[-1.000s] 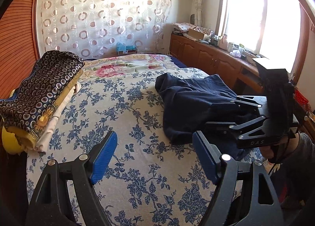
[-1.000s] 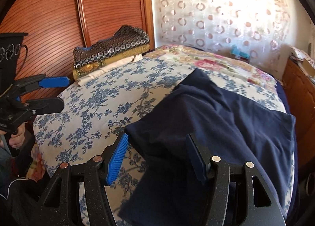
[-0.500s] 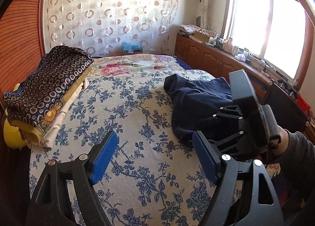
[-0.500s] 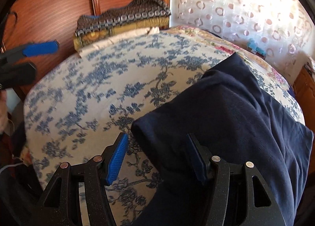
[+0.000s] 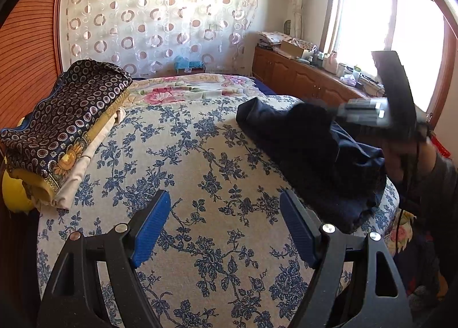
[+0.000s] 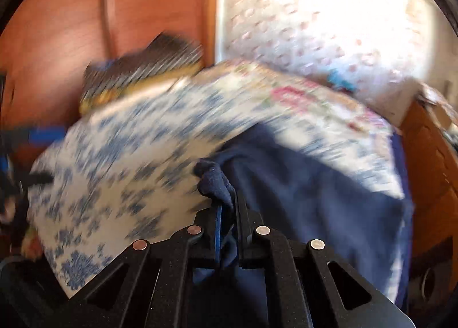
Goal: Fold small clothes
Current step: 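Lift the bundle with the right gripper, set it down, open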
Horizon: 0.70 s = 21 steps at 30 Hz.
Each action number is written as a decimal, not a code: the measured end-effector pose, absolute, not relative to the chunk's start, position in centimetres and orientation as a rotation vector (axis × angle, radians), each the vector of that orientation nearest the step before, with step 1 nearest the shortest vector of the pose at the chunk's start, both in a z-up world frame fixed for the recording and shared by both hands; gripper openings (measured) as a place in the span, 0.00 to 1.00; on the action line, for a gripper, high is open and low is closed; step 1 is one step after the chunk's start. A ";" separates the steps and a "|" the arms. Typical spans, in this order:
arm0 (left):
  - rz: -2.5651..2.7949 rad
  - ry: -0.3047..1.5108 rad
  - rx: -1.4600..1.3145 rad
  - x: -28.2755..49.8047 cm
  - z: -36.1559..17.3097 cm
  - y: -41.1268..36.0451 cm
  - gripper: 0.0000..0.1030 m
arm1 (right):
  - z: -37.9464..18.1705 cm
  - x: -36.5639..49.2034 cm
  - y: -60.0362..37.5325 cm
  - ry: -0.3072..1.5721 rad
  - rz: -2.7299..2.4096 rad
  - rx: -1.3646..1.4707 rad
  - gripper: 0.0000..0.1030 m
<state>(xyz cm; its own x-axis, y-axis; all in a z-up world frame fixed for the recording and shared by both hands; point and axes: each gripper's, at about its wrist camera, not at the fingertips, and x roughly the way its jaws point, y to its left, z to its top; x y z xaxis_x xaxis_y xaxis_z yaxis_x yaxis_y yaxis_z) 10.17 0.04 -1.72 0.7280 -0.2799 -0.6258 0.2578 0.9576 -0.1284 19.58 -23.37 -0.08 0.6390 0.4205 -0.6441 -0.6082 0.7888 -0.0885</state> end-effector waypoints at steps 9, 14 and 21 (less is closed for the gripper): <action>-0.325 0.712 -0.027 10.3 -2.2 -1.4 0.77 | 4.8 25.3 -32.2 0.606 0.348 -0.219 0.07; -0.333 0.721 -0.019 10.3 -2.4 -1.9 0.77 | 4.2 27.9 -33.1 0.649 0.259 -0.197 0.07; -0.346 0.740 -0.011 10.5 -3.1 -2.7 0.77 | 3.3 30.9 -31.1 0.715 0.119 -0.201 0.07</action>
